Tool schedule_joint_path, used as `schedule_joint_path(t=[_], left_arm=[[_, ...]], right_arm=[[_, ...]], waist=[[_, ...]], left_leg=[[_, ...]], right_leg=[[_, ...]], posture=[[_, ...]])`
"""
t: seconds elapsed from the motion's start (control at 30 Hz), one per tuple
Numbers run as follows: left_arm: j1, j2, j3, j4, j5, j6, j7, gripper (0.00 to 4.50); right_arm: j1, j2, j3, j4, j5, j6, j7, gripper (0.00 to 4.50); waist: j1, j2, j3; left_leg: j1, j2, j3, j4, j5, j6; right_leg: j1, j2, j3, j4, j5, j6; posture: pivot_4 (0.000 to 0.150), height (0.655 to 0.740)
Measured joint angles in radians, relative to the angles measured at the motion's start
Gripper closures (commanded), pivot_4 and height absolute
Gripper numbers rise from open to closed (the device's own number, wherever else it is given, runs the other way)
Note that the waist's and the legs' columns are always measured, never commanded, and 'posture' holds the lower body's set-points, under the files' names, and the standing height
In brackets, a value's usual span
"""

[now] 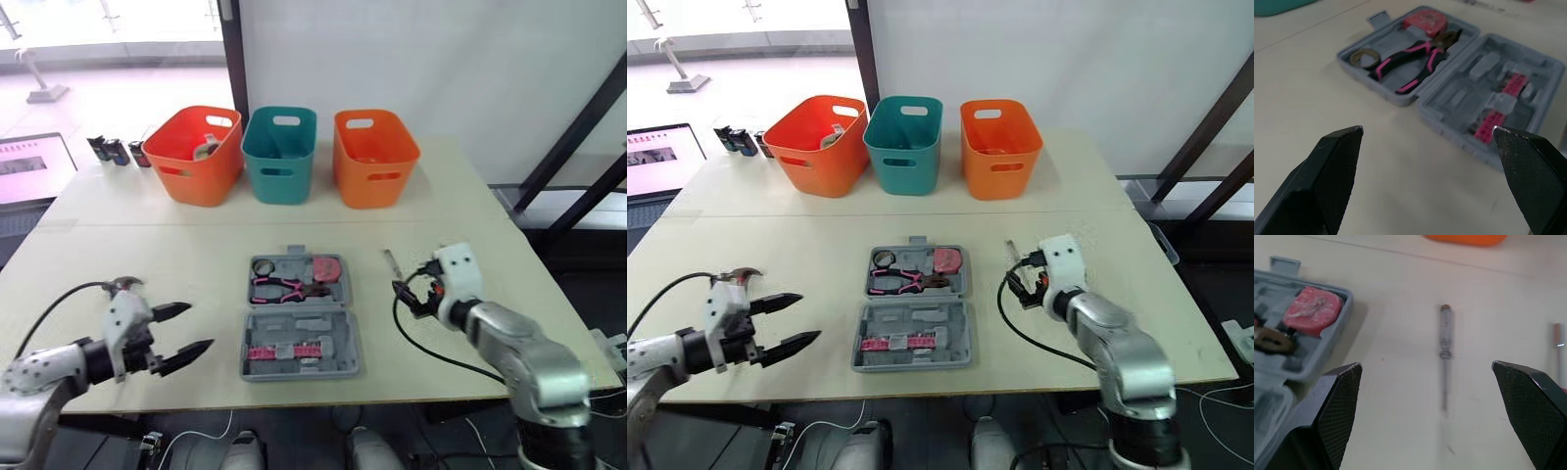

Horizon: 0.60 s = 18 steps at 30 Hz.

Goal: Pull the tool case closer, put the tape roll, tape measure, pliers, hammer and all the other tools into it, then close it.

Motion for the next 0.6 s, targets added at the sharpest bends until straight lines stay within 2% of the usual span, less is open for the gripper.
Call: schedule_joint_path(t=[0.13, 0.3, 0.6], left_arm=[[-0.014, -0.008, -0.036, -0.068, -0.013, 0.006, -0.007, 0.04], [-0.051, 0.002, -0.033, -0.103, -0.095, 0.054, -0.038, 0.04], [-0.054, 0.011, -0.034, -0.138, -0.108, 0.077, -0.020, 0.04]], right_arm=[[-0.111, 0.072, 0.031, 0.220, -0.063, -0.042, -0.081, 0.02], [-0.188, 0.121, 0.058, 0.430, -0.104, -0.164, -0.108, 0.02], [-0.248, 0.127, 0.059, 0.649, -0.130, -0.296, -0.111, 0.02]], waist=[[0.003, 0.000, 0.000], [0.002, 0.001, 0.000], [0.000, 0.001, 0.000]], left_leg=[[0.000, 0.000, -0.001, 0.000, 0.000, 0.000], [0.001, 0.000, -0.001, 0.001, 0.000, 0.000], [0.003, 0.000, -0.002, 0.002, 0.000, 0.001]], right_leg=[[0.000, 0.001, 0.000, 0.001, 0.001, 0.002], [0.000, 0.001, 0.000, 0.003, 0.001, 0.002], [-0.001, 0.002, 0.000, 0.011, -0.001, 0.005]], posture=[[0.150, 0.7400], [0.150, 0.7400], [0.150, 0.7400]])
